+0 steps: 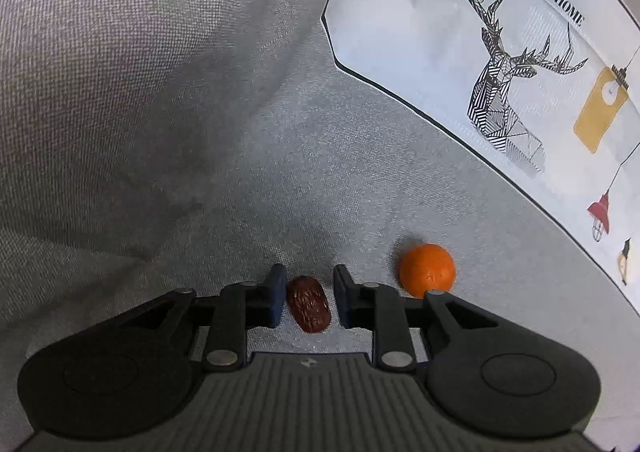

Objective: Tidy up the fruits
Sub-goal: 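Grasp the dark red date with the left gripper while the right gripper grasps the loose orange, then carry the date over the plate with the left gripper while the right gripper carries the orange, then lower the date into the plate with the left gripper while the right gripper lowers the orange, then open the left gripper to release the date while the right gripper releases the orange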

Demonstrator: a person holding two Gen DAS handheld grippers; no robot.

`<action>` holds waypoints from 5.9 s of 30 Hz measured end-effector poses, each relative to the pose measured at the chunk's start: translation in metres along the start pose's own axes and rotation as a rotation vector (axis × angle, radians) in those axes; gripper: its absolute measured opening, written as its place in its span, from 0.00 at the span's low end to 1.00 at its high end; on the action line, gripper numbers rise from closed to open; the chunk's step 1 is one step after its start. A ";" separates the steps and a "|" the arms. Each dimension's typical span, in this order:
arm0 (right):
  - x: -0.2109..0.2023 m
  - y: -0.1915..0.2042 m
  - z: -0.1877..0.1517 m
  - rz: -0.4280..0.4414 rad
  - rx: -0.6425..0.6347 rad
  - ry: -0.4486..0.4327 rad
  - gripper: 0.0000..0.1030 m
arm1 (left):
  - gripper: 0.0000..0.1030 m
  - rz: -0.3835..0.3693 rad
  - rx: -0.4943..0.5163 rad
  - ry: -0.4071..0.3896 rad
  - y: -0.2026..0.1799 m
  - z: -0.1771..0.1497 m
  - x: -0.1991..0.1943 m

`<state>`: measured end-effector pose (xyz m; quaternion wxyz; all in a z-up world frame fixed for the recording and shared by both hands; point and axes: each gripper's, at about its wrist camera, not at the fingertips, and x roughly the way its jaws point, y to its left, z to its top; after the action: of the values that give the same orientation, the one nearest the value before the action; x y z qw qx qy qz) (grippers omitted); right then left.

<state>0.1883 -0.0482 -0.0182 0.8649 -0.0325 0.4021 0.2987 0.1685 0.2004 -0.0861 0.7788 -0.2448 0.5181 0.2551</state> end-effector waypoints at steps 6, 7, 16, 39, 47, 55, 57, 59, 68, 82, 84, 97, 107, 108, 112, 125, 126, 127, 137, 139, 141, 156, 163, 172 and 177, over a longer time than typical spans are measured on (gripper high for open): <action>0.030 0.015 0.019 0.025 -0.009 -0.014 0.52 | 0.21 0.002 -0.011 0.011 0.001 0.000 -0.001; 0.036 0.017 0.022 0.027 -0.012 -0.016 0.54 | 0.21 -0.011 -0.030 0.014 0.004 0.000 -0.002; 0.090 0.031 0.040 0.053 -0.075 0.008 0.62 | 0.23 -0.056 -0.098 0.030 0.019 0.003 -0.007; 0.109 0.039 0.034 0.116 -0.161 0.014 0.34 | 0.23 -0.019 -0.025 -0.009 0.007 -0.005 -0.009; 0.024 0.012 0.034 0.083 -0.061 -0.076 0.34 | 0.23 -0.037 0.104 -0.143 -0.011 -0.018 -0.041; -0.098 -0.014 -0.002 0.063 0.005 -0.146 0.34 | 0.23 -0.126 0.224 -0.212 -0.034 -0.063 -0.100; -0.118 -0.025 -0.018 0.052 0.035 -0.152 0.34 | 0.23 -0.151 0.244 -0.221 -0.040 -0.078 -0.114; -0.133 -0.036 -0.033 0.039 0.079 -0.155 0.34 | 0.23 -0.160 0.266 -0.232 -0.047 -0.092 -0.124; -0.131 -0.084 -0.073 -0.089 0.162 -0.118 0.34 | 0.23 -0.234 0.390 -0.245 -0.057 -0.166 -0.116; -0.117 -0.101 -0.085 -0.140 0.126 -0.050 0.34 | 0.22 -0.428 0.497 -0.157 -0.100 -0.184 -0.092; -0.117 -0.099 -0.085 -0.156 0.099 -0.054 0.34 | 0.22 -0.429 0.546 -0.173 -0.107 -0.192 -0.094; -0.112 -0.095 -0.090 -0.165 0.061 -0.009 0.34 | 0.22 -0.389 0.679 -0.260 -0.129 -0.210 -0.093; -0.109 -0.095 -0.092 -0.154 0.049 0.026 0.34 | 0.22 -0.378 0.689 -0.264 -0.133 -0.211 -0.089; -0.108 -0.096 -0.092 -0.149 0.049 0.030 0.34 | 0.22 -0.377 0.689 -0.265 -0.133 -0.211 -0.089; -0.108 -0.094 -0.092 -0.140 0.044 0.042 0.34 | 0.22 -0.376 0.689 -0.267 -0.134 -0.211 -0.089; -0.103 -0.092 -0.093 -0.130 0.024 0.074 0.34 | 0.22 -0.374 0.691 -0.269 -0.133 -0.211 -0.089; -0.103 -0.092 -0.094 -0.130 0.022 0.076 0.34 | 0.22 -0.375 0.690 -0.269 -0.133 -0.211 -0.089; -0.102 -0.092 -0.094 -0.130 0.021 0.077 0.34 | 0.22 -0.377 0.690 -0.270 -0.133 -0.211 -0.089; -0.100 -0.091 -0.095 -0.126 0.013 0.087 0.34 | 0.22 -0.380 0.691 -0.270 -0.133 -0.210 -0.090; -0.099 -0.091 -0.096 -0.126 0.012 0.088 0.34 | 0.22 -0.381 0.691 -0.272 -0.133 -0.211 -0.090; -0.099 -0.091 -0.096 -0.125 0.010 0.089 0.34 | 0.22 -0.382 0.691 -0.272 -0.134 -0.211 -0.090; -0.098 -0.090 -0.097 -0.123 0.005 0.094 0.34 | 0.22 -0.385 0.693 -0.277 -0.134 -0.212 -0.090; -0.097 -0.089 -0.098 -0.122 0.001 0.096 0.34 | 0.22 -0.384 0.693 -0.278 -0.135 -0.213 -0.090; -0.097 -0.089 -0.099 -0.121 -0.001 0.099 0.34 | 0.23 -0.390 0.694 -0.279 -0.137 -0.214 -0.091; -0.096 -0.090 -0.099 -0.159 -0.008 0.099 0.59 | 0.53 -0.407 0.702 -0.270 -0.140 -0.217 -0.092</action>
<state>0.1219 -0.1983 -0.0328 0.8649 -0.0823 0.4392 0.2288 0.0811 -0.0576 -0.0587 0.9101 -0.0265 0.4082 -0.0658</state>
